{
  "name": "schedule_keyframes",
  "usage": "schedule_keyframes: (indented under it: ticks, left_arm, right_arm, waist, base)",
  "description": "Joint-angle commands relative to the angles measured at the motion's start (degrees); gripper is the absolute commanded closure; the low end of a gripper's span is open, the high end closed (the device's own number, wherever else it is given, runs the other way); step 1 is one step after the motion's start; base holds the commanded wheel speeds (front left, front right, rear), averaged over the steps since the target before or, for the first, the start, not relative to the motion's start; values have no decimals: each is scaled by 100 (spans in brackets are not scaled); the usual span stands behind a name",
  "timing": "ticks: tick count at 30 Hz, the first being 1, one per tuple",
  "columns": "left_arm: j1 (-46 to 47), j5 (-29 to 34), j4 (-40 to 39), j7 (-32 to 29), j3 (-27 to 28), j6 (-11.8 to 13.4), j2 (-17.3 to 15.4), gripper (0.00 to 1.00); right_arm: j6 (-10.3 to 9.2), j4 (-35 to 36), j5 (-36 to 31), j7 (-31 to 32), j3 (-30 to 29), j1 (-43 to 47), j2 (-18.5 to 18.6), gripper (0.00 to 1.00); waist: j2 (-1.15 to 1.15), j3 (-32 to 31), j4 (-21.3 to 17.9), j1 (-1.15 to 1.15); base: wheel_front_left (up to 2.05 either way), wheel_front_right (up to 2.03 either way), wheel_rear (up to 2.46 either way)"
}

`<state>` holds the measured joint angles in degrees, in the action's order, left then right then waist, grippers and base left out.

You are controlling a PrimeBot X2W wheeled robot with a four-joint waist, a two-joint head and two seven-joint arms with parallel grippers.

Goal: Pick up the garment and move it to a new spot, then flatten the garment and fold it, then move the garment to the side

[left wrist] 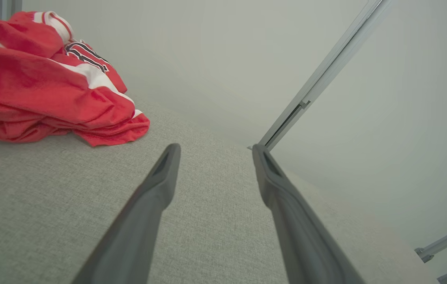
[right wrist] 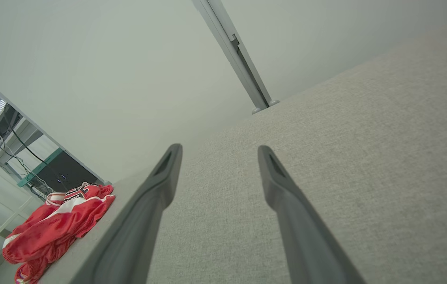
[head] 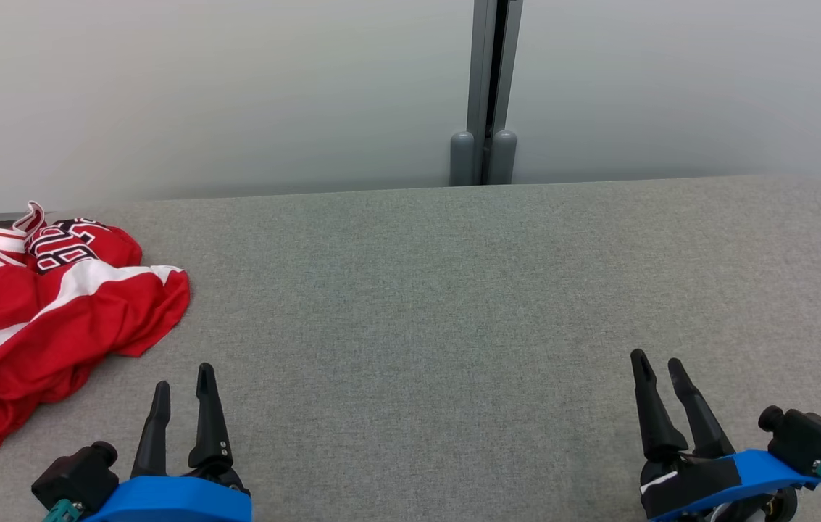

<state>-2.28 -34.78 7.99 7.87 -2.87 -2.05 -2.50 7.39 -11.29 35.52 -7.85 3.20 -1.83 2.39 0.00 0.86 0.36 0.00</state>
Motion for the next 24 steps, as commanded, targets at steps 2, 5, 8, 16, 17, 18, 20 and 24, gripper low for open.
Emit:
schedule_keyframes:
  ticks: [2,5,8,16,17,18,20,24]
  left_arm:
    - [-27,257,-24,78,-49,30,-40,0]
    - [-44,423,-6,122,-63,43,-41,0]
    - [-59,577,16,166,-73,53,-41,0]
    - [-95,934,103,277,-91,93,-42,0]
    - [-100,978,111,293,-91,96,-43,0]
    - [-106,1022,120,304,-92,100,-42,0]
    - [-120,1116,137,327,-98,103,-43,0]
    - [-140,1302,158,378,-110,117,-43,0]
  right_arm:
    - [10,16,-286,-83,40,-35,47,0]
    - [11,-28,-497,-126,78,-39,48,0]
    - [11,-81,-689,-170,112,-42,50,0]
    - [12,-259,-1153,-279,149,-75,54,0]
    - [12,-273,-1197,-293,151,-78,54,0]
    - [12,-288,-1249,-307,156,-81,54,0]
    - [12,-304,-1358,-334,167,-85,55,0]
    - [13,-326,-1555,-383,181,-94,57,0]
  waist:
    - [0,-2,3,0]
    - [0,0,4,0]
    - [0,2,4,0]
    - [0,5,10,0]
    - [0,5,11,0]
    - [0,5,12,0]
    - [0,7,13,0]
    - [0,22,16,0]
  base:
    - [0,0,0]
    - [0,0,0]
    - [0,0,0]
    - [0,0,0]
    - [0,0,0]
    - [0,0,0]
    - [0,0,0]
    - [0,0,0]
